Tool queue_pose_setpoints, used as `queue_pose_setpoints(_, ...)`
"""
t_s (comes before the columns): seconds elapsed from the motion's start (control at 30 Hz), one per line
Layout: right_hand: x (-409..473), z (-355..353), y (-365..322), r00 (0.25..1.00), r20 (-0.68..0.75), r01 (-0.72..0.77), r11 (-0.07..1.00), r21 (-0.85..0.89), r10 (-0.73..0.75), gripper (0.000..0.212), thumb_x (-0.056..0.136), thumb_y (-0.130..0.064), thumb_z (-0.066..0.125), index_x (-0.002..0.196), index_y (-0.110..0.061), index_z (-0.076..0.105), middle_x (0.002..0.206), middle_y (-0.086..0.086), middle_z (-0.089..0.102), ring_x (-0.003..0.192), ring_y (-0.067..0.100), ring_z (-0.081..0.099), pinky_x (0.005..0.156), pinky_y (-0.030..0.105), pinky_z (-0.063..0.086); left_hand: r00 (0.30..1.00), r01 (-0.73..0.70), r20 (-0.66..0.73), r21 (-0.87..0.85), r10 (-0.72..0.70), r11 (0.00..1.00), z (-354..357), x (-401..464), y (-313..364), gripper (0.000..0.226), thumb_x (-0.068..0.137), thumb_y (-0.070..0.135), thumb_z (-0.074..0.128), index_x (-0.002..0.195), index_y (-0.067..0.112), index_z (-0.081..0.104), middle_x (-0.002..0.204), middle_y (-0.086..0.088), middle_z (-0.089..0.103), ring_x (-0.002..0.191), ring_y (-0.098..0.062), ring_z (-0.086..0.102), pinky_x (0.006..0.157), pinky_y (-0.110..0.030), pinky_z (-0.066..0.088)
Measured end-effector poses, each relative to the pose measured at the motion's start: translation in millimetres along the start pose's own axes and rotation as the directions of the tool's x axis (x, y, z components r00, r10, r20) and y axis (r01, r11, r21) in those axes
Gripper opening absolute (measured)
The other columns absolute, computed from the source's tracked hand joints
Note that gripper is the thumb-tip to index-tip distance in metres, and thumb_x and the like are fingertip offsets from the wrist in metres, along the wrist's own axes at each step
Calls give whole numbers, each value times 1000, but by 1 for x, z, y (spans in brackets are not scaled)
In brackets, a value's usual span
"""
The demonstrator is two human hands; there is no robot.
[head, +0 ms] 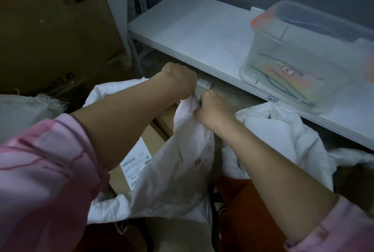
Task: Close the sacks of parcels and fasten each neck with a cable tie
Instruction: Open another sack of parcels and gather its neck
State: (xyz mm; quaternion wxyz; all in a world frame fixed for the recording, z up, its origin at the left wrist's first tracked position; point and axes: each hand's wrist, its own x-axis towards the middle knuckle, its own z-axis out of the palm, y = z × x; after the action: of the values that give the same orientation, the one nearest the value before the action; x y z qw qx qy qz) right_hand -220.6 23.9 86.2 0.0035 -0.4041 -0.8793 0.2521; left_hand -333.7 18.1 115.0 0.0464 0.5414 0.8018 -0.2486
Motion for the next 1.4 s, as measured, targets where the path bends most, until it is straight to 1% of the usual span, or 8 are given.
queue_pose_setpoints(0.1, 14, 7, 21, 976, 134, -212, 873, 440, 169, 20, 86, -1, 56, 66, -5, 57, 58, 5, 49, 53, 20, 51, 44, 22, 35, 990, -24, -143, -131, 5, 991, 6, 3, -8, 26, 94, 27, 53, 116, 12, 54, 100, -5, 61, 88, -24, 58, 72, -33, 42)
queue_pose_setpoints(0.27, 21, 3, 63, 888, 459, -456, 181, 871, 30, 25, 90, 8, 49, 71, -7, 50, 49, 0, 48, 34, 4, 34, 33, 15, 18, 741, -536, -597, -250, 307, 806, 33, -11, -23, 53, 88, 27, 64, 137, 19, 44, 132, -2, 53, 101, -24, 62, 71, -30, 49)
queue_pose_setpoints(0.47, 21, 7, 75, 861, 509, -494, 238, 837, -5, 14, 85, 3, 49, 89, -4, 60, 76, 9, 57, 59, 14, 50, 51, 20, 36, 738, -615, -436, -118, 516, 780, 49, -3, -13, 41, 94, 48, 36, 117, 25, 60, 109, 3, 66, 95, -21, 64, 74, -38, 51)
queue_pose_setpoints(0.63, 16, -9, 57, 977, 130, -201, 932, 303, 168, 35, 87, -22, 58, 55, -14, 48, 57, 1, 48, 50, 15, 46, 51, 25, 37, 829, -458, -268, 179, 492, 870, 39, 2, -2, 22, 98, 32, 47, 109, 19, 60, 97, 0, 65, 90, -21, 63, 63, -28, 38)
queue_pose_setpoints(0.83, 4, 0, 30, 991, 103, -95, 989, 115, 83, 35, 84, -30, 61, 57, -14, 46, 57, 1, 45, 55, 18, 46, 49, 25, 33, 920, -375, -67, 139, 386, 917, 34, 20, 9, 34, 92, 43, 42, 98, 16, 62, 86, 4, 61, 84, -19, 60, 69, -32, 47)
queue_pose_setpoints(1.0, 6, 18, 62, 882, 405, -469, 530, 706, 241, 30, 84, 9, 54, 64, -12, 45, 50, 1, 39, 33, 6, 33, 32, 17, 23, 903, -366, -274, -88, 331, 926, 31, 15, 3, 42, 89, 49, 56, 118, 18, 55, 111, -4, 62, 100, -24, 60, 76, -33, 49)
queue_pose_setpoints(1.1, 5, 25, 84, 809, 574, -587, 116, 802, 123, 38, 88, 12, 40, 61, -15, 34, 39, -5, 31, 25, 2, 23, 27, 13, 12, 673, -580, -664, -201, 326, 790, 50, 8, -6, 55, 77, 28, 76, 126, 14, 55, 119, -6, 59, 98, -27, 61, 67, -35, 50)
queue_pose_setpoints(1.4, 3, 32, 99, 802, 593, -594, -6, 805, 73, 50, 87, 6, 31, 41, -11, 44, 33, -6, 31, 23, 3, 23, 31, 13, 11, 584, -639, -613, 58, 532, 767, 84, 21, -10, 21, 87, 12, 58, 105, 12, 68, 92, -8, 69, 82, -28, 66, 59, -38, 54)
